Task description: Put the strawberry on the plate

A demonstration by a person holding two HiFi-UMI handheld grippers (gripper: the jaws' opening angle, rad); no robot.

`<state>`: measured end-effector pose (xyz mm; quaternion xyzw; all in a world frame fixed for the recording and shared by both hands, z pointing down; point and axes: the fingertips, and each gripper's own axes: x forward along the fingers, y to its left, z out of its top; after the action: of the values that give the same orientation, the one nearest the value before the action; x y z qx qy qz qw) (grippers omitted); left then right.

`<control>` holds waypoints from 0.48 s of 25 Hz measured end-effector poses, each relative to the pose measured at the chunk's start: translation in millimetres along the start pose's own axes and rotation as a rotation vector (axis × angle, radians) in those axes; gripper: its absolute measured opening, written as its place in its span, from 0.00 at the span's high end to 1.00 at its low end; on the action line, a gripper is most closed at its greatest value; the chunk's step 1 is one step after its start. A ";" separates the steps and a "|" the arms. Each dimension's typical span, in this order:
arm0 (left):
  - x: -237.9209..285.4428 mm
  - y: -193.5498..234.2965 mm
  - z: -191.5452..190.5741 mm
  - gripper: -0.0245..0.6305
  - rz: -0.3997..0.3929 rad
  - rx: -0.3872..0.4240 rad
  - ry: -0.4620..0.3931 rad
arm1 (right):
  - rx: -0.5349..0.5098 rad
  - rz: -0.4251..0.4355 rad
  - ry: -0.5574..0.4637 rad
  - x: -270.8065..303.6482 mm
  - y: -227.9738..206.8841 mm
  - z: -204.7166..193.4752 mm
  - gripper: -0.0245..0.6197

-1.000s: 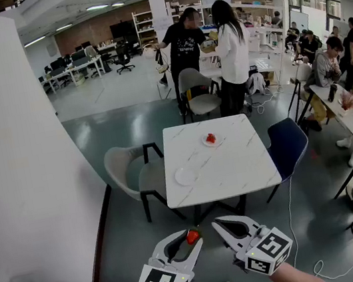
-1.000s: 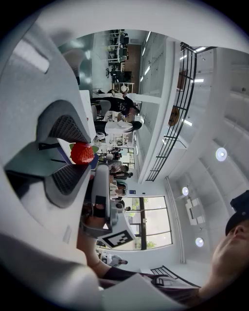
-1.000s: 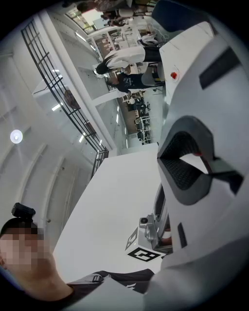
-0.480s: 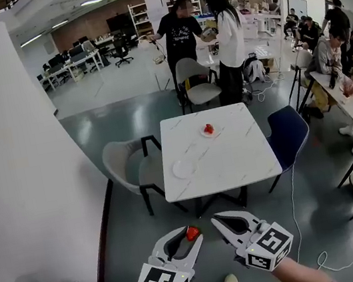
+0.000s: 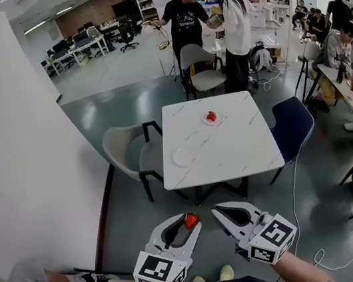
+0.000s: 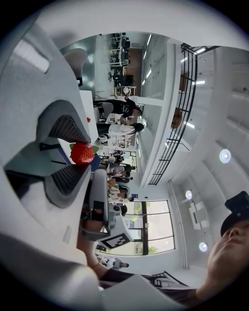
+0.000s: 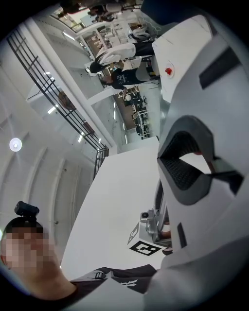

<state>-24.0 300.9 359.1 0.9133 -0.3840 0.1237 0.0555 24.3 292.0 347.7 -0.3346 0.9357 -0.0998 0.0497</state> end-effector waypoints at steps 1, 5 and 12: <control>1.9 0.9 0.5 0.74 0.006 0.001 0.000 | 0.001 0.000 -0.003 -1.2 -2.2 0.1 0.96; 8.6 -0.2 3.0 0.74 0.022 0.000 0.004 | 0.012 0.002 -0.009 -7.0 -11.2 1.7 0.96; 21.6 5.6 4.0 0.74 0.021 0.000 0.024 | 0.023 -0.004 -0.015 -2.2 -23.1 6.7 0.96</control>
<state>-12.6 281.3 361.0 0.9076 -0.3930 0.1353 0.0587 41.3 274.9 346.3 -0.3366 0.9335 -0.1080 0.0601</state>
